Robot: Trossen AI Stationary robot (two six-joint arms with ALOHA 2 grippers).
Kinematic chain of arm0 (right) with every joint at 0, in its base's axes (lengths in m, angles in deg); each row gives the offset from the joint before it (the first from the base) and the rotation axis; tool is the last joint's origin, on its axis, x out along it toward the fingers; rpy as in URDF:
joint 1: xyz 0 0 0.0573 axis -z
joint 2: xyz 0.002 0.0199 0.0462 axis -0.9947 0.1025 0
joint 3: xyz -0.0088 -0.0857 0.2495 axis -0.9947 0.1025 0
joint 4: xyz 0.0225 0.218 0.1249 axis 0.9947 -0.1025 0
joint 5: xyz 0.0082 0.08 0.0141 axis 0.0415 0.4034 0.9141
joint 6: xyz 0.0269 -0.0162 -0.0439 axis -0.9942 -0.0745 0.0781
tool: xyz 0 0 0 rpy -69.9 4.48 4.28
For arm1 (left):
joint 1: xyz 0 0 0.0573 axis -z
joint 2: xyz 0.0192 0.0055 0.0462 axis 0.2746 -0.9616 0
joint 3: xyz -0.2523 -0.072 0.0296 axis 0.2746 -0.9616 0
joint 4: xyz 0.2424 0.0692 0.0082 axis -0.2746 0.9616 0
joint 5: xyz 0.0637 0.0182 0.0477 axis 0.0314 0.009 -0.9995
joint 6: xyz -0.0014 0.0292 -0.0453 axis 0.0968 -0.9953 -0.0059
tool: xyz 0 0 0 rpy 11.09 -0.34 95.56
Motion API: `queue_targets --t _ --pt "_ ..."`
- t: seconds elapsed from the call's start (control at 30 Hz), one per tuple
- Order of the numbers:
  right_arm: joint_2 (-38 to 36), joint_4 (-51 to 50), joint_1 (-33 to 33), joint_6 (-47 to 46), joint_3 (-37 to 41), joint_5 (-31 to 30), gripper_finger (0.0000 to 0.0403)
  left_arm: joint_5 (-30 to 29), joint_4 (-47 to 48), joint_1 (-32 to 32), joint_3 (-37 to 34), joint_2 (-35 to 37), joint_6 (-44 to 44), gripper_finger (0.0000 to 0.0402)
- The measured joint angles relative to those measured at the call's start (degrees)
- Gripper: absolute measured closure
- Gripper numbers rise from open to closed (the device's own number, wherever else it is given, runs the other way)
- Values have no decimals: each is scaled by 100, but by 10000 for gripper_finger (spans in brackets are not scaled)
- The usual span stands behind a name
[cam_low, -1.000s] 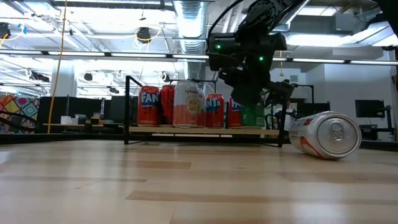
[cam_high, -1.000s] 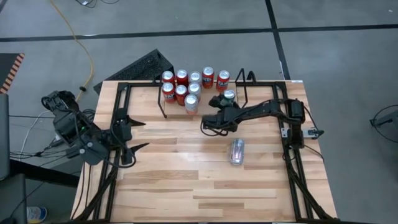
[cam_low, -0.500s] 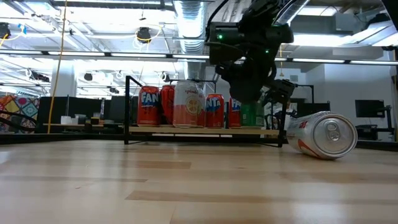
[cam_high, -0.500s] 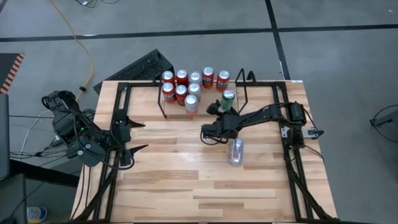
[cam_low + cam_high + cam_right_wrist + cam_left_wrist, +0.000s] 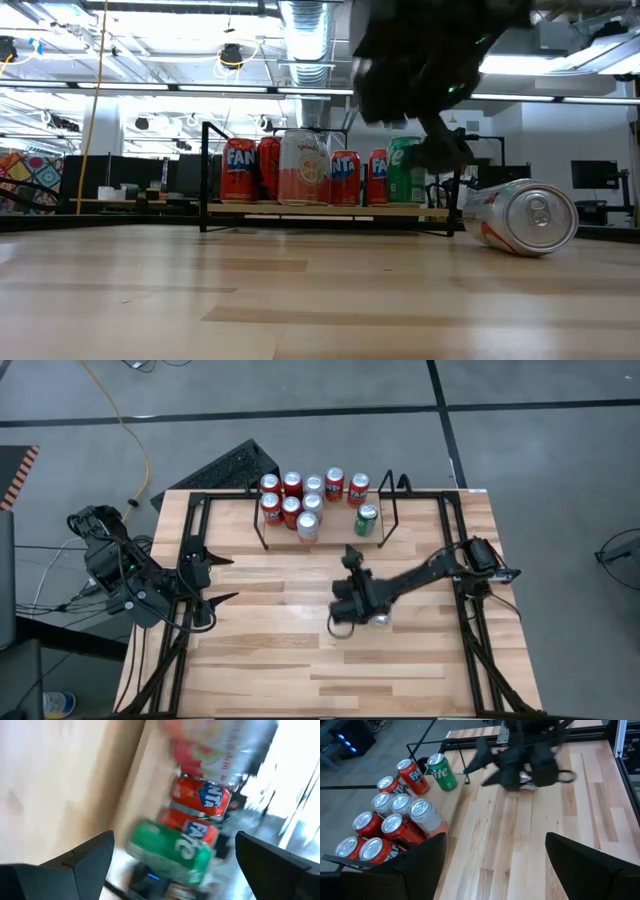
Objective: Place canned beverage on shelf
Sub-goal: Put the green soda can on the shelf
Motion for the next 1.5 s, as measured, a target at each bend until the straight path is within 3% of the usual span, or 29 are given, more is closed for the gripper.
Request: queue_targets --t 0.2,0.3,0.43,0.57,0.7,0.8,0.87,0.97,1.13,1.27,1.5 --pt "0 -209 -839 -4544 -514 4 5 -4 0 0 0 0 40 77" --pt "0 -889 -1022 -6338 -1099 -138 5 -26 0 0 0 0 33 77" --pt "0 -2444 -879 -7662 -2138 -506 5 -170 -2 -2 0 0 32 77" --pt "-8 -3728 -499 -8638 -3325 113 8 -232 -2 -1 0 0 140 77" --pt "-245 -3600 119 -8258 -3583 984 16 -211 -2 -2 0 1 179 77" --pt "-379 -3714 759 -8181 -3590 2005 20 -179 -2 -2 -2 2 240 77" --pt "-384 -3686 1127 -7675 -3582 2427 21 -150 -2 -2 -1 2 299 77" --pt "-400 -3622 1574 -7026 -3585 2806 21 -75 -2 -2 -2 2 322 77" --pt "-399 -3511 2236 -6700 -3585 2986 21 -2 -2 0 -2 2 343 77" --pt "-398 -3192 2706 -5893 -3585 3698 21 -15 0 -2 -2 2 343 77" --pt "-398 -2716 3194 -4751 -3585 4174 21 -8 0 0 -2 2 343 77"
